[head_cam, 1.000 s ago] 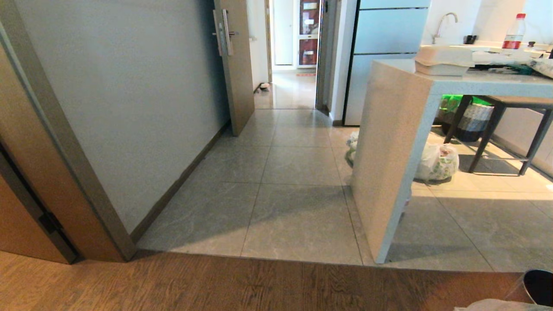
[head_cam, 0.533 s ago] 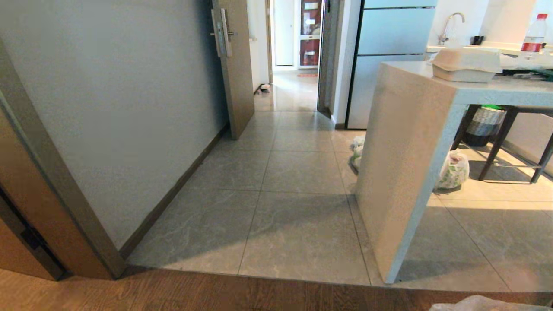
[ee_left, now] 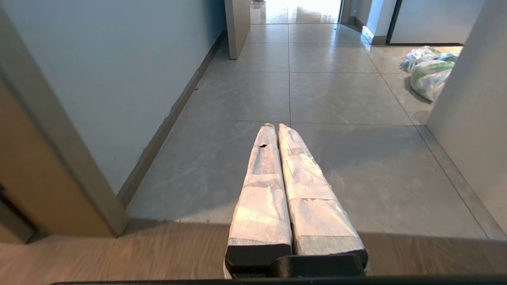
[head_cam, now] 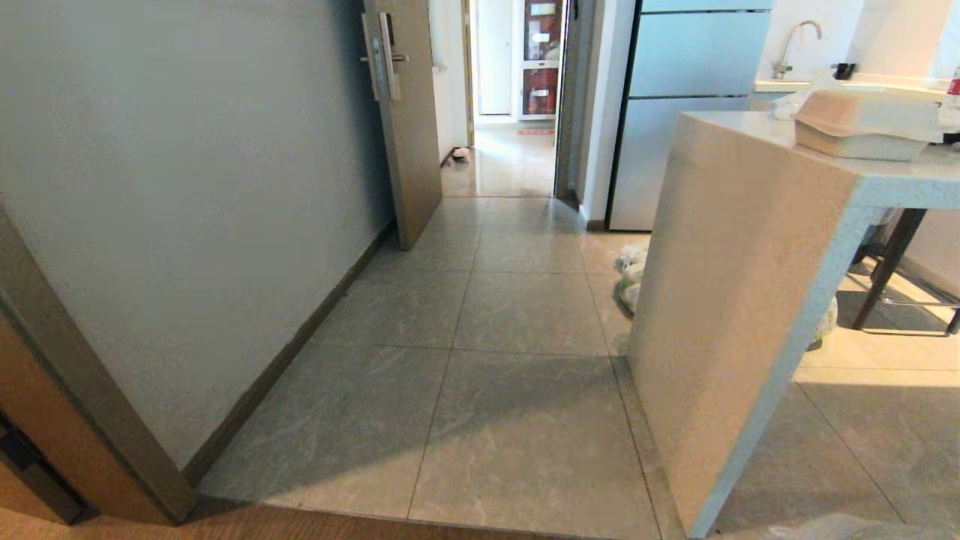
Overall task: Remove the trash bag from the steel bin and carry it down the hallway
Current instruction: Put the trash bag at the door
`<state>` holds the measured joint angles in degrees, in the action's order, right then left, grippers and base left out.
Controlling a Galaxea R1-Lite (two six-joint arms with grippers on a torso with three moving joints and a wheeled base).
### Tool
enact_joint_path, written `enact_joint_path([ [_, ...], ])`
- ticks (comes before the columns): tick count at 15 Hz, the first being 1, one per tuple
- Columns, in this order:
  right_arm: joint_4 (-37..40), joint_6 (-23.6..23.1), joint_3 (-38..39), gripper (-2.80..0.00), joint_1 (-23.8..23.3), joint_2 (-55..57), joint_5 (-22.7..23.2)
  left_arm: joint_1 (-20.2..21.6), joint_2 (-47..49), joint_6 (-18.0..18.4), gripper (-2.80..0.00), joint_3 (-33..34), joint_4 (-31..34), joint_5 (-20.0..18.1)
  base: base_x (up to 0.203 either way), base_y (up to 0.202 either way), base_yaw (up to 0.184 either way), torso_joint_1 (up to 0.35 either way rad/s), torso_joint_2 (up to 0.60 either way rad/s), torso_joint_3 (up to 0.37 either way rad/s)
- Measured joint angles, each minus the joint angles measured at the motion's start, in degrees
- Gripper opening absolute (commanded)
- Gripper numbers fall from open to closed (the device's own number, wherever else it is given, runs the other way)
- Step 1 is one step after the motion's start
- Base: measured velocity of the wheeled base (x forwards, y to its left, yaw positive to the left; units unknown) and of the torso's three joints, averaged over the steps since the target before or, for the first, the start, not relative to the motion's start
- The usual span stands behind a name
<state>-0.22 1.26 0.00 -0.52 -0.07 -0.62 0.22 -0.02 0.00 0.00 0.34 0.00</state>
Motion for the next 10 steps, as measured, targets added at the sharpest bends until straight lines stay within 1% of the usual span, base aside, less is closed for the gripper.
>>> enact_joint_path([
  [10, 0.0, 0.0, 0.0, -2.80, 0.0, 0.0, 0.0, 0.0, 0.0, 0.0, -2.80, 0.0, 0.0, 0.0, 0.189, 0.000, 0.002, 0.002, 0.00, 0.003],
])
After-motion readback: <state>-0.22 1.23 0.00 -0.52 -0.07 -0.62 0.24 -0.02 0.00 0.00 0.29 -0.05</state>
